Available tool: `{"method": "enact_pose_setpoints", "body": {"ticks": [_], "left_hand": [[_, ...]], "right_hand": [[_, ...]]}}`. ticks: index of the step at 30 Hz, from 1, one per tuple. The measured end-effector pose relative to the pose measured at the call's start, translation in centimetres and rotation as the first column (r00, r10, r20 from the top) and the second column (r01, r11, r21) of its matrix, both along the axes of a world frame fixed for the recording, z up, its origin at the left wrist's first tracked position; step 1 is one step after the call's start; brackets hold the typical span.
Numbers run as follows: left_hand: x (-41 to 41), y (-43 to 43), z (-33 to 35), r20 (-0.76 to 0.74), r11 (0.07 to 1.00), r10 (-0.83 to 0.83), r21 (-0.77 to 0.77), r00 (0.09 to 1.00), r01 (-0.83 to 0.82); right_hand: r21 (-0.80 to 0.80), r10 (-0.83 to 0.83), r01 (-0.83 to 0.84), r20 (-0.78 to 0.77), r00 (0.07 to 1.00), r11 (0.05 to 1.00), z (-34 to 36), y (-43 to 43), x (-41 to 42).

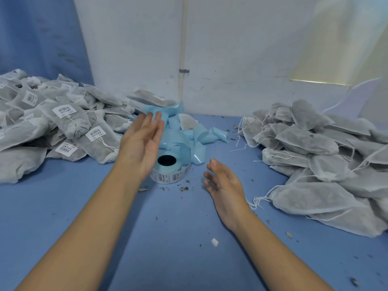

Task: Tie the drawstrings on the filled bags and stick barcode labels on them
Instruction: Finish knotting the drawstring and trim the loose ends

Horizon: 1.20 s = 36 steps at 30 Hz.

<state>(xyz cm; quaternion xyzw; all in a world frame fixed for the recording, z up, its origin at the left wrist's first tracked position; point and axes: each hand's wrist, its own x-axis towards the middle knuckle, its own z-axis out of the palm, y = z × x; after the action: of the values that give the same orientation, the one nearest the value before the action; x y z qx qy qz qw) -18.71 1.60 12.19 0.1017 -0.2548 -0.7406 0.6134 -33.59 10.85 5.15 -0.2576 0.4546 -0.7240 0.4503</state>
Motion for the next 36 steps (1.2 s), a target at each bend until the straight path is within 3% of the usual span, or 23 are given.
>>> {"method": "enact_pose_setpoints", "body": {"ticks": [2,7,12,20,31,36], "left_hand": [[-0.7,0.2,0.1,-0.051,1.000,-0.012,0.023,0.999,0.013],[-3.3,1.8,-1.4,0.180,0.992,-0.122,-0.019,0.976,0.127],[-5.8,2.9,-0.8,0.286,0.977,-0.200,-0.019,0.937,0.214],[-9.2,4.8,-0.9,0.552,0.964,-0.178,-0.069,0.814,0.257],[-10.9,5.5,-1.3,0.623,0.968,-0.174,-0.035,0.763,0.249],[-10.5,5.1,-1.9,0.640,0.977,-0.153,-0.017,0.753,0.212]], "right_hand": [[0.003,0.007,-0.007,0.021,1.000,1.000,-0.2,-0.1,-0.2],[-0.038,-0.021,0.026,0.136,0.991,0.999,0.0,-0.4,-0.6],[-0.080,-0.229,0.250,0.209,0.951,0.965,1.8,-1.7,-3.8],[0.052,-0.382,0.384,0.290,0.877,0.922,2.7,-3.1,-9.3],[0.108,-0.504,0.500,0.346,0.791,0.859,1.8,-3.2,-11.3],[0.063,-0.476,0.481,0.308,0.824,0.874,1.7,-3.0,-10.0]]}}
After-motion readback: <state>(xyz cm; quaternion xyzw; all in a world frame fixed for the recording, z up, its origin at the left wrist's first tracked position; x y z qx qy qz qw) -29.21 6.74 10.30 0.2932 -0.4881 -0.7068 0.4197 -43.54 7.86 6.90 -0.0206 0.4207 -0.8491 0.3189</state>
